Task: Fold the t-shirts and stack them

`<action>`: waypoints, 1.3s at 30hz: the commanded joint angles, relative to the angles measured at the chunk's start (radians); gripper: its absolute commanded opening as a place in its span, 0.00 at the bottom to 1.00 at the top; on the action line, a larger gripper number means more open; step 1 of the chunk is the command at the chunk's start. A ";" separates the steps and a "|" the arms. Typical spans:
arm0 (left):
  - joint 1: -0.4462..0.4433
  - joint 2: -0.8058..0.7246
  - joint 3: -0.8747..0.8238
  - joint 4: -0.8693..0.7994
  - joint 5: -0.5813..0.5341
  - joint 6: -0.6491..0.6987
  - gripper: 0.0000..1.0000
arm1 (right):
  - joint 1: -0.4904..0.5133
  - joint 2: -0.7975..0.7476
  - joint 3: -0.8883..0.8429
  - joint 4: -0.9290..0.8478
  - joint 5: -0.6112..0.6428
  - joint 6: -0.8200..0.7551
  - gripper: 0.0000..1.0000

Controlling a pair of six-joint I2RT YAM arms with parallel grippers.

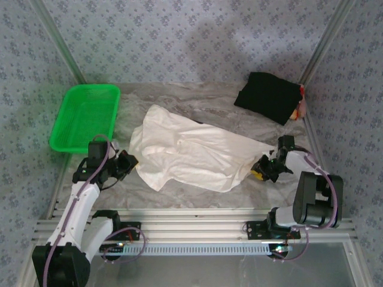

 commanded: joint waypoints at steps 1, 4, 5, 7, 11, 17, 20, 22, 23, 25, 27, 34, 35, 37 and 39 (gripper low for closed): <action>-0.006 0.004 -0.003 0.012 0.021 0.009 0.00 | -0.007 0.004 -0.013 0.048 0.012 0.029 0.22; -0.006 0.004 -0.001 0.009 0.021 0.011 0.00 | -0.008 0.008 -0.011 0.043 0.016 0.030 0.22; -0.006 0.004 -0.001 0.008 0.021 0.012 0.00 | -0.007 0.009 -0.012 0.040 0.021 0.029 0.22; -0.008 0.004 -0.003 0.008 0.021 0.013 0.00 | -0.009 0.012 -0.019 0.049 0.020 0.029 0.22; -0.008 0.005 -0.004 0.010 0.021 0.013 0.00 | -0.009 0.029 -0.026 0.067 0.019 0.036 0.21; -0.008 0.001 -0.004 0.004 0.019 0.013 0.00 | -0.016 0.012 -0.034 0.035 0.023 0.028 0.21; -0.009 0.000 -0.004 0.001 0.018 0.014 0.00 | -0.024 -0.013 -0.041 0.026 0.023 0.029 0.21; -0.008 0.000 -0.004 0.003 0.017 0.013 0.00 | -0.031 -0.026 -0.045 0.027 0.023 0.028 0.21; -0.008 0.000 -0.004 0.002 0.017 0.012 0.00 | -0.034 -0.028 -0.049 0.027 0.023 0.027 0.21; -0.008 0.005 -0.004 0.006 0.016 0.013 0.00 | -0.041 -0.027 -0.055 0.027 0.021 0.026 0.21; -0.008 0.008 -0.004 0.008 0.017 0.013 0.00 | -0.042 -0.019 -0.061 0.057 0.019 0.032 0.21; -0.008 0.019 -0.001 0.012 0.017 0.016 0.00 | -0.039 0.033 -0.050 0.133 -0.003 0.063 0.21; -0.008 0.018 -0.001 0.012 0.017 0.017 0.00 | -0.037 0.035 -0.049 0.137 -0.007 0.065 0.21; -0.009 0.019 -0.001 0.010 0.017 0.017 0.00 | -0.029 0.033 -0.039 0.141 -0.007 0.070 0.22; -0.009 0.018 -0.003 0.010 0.017 0.017 0.00 | -0.023 0.035 -0.033 0.142 -0.009 0.071 0.22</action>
